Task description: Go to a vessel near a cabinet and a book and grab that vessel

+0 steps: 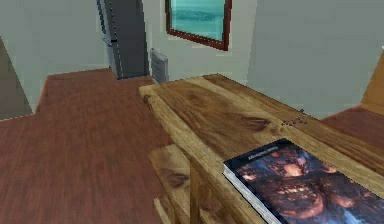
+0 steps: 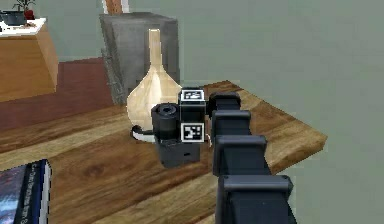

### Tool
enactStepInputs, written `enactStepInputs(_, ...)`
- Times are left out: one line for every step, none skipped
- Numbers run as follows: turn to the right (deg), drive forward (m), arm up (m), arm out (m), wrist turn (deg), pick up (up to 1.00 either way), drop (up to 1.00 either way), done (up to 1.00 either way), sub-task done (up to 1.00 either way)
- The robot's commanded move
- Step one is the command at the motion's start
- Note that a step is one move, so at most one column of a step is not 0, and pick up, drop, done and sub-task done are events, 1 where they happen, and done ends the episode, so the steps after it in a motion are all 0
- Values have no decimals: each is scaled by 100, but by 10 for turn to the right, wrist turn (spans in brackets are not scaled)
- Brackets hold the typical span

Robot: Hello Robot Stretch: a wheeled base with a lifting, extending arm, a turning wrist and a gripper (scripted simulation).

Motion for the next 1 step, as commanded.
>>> enactStepInputs(0, 0, 0, 0, 0, 0, 0, 100, 0)
